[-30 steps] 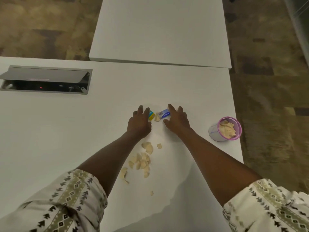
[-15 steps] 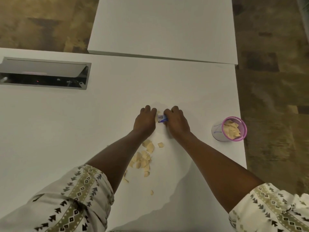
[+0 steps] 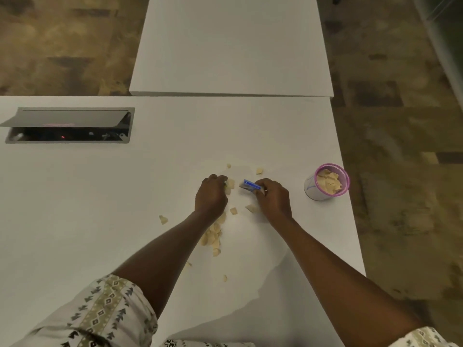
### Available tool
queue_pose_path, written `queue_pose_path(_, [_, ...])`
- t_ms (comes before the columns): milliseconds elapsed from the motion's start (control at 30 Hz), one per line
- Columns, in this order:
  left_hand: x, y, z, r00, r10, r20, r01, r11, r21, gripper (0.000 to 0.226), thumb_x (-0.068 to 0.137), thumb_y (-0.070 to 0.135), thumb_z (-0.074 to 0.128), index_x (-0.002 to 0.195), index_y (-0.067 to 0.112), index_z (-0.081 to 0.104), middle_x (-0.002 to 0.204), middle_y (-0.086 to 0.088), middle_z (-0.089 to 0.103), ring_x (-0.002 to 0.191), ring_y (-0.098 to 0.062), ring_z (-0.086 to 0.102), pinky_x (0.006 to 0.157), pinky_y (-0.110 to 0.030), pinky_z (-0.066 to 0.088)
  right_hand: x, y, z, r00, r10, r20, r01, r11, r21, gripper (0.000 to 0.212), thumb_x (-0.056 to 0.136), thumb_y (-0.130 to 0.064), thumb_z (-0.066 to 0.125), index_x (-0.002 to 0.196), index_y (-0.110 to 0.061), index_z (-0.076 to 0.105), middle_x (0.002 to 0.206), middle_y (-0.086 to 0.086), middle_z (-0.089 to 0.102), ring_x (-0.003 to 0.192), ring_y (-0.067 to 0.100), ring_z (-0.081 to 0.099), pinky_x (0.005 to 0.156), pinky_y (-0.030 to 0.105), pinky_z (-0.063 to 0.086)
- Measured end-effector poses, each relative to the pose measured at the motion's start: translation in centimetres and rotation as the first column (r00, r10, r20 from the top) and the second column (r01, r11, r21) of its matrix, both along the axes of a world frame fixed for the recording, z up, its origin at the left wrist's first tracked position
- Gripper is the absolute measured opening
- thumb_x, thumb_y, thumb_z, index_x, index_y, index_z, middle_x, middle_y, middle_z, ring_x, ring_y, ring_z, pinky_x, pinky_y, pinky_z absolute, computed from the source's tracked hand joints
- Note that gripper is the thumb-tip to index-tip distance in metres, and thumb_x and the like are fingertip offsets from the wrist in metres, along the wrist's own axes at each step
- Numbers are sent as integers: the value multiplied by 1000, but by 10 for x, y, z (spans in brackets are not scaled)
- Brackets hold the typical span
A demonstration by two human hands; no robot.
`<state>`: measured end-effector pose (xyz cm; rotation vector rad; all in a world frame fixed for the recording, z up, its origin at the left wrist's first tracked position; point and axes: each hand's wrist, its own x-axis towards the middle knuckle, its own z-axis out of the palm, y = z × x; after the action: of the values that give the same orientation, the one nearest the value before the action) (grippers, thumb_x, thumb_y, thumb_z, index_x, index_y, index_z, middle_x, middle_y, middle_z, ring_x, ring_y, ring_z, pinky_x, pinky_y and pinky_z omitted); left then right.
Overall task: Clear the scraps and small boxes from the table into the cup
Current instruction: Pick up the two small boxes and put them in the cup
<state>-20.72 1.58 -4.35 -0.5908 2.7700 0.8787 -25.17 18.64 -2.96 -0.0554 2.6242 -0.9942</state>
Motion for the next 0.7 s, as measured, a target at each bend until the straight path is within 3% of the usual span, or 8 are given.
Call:
queue_pose_path(133, [-8, 23, 19, 997, 17, -74, -13, 999, 52, 47, 90, -2, 43, 130, 14, 61, 118, -8, 66, 112, -29, 60, 93, -42, 52, -3, 28, 23, 995, -19, -96, 16, 999, -28, 19, 92, -12, 62, 108, -17, 71, 97, -1, 66, 83, 11, 53, 63, 2, 35])
queue_pose_path(267, [-27, 60, 41, 982, 2, -187, 20, 993, 117, 37, 94, 0, 47, 125, 12, 63, 118, -9, 68, 108, -26, 63, 92, -41, 53, -15, 77, 47, 975, -67, -212, 61, 997, -38, 16, 91, -8, 64, 105, -14, 72, 90, -4, 65, 79, 13, 57, 60, 2, 33])
queue_pose_path(333, [-40, 84, 53, 975, -7, -222, 44, 986, 162, 37, 92, -2, 49, 122, 13, 64, 118, -8, 69, 106, -25, 64, 90, -40, 54, -23, 105, 54, 966, -98, -241, 103, 995, 11, 17, 90, -8, 64, 103, -15, 72, 91, -4, 65, 81, 15, 60, 64, 6, 38])
queue_pose_path(433, [-58, 123, 68, 964, -27, -263, 88, 971, 222, 35, 91, -3, 53, 119, 13, 66, 118, -7, 69, 103, -24, 66, 87, -36, 56, -33, 144, 58, 960, -164, -227, 183, 981, 63, 25, 88, -8, 64, 110, -17, 71, 103, 3, 67, 93, 24, 63, 79, 30, 53])
queue_pose_path(600, [-82, 178, 82, 961, -60, -270, 136, 953, 273, 33, 91, 0, 56, 120, 12, 66, 119, -8, 70, 104, -25, 66, 90, -38, 57, -50, 171, 54, 967, -136, -214, 167, 977, 132, 21, 89, -4, 61, 106, -12, 71, 103, 12, 68, 85, 23, 61, 71, 25, 46])
queue_pose_path(700, [-92, 195, 83, 974, -65, -215, 124, 954, 273, 34, 91, 2, 58, 122, 14, 64, 123, -7, 69, 107, -26, 65, 93, -40, 56, -57, 173, 54, 967, -129, -219, 172, 966, 191, 23, 92, -7, 65, 114, -11, 69, 110, 12, 67, 88, 24, 63, 73, 28, 54])
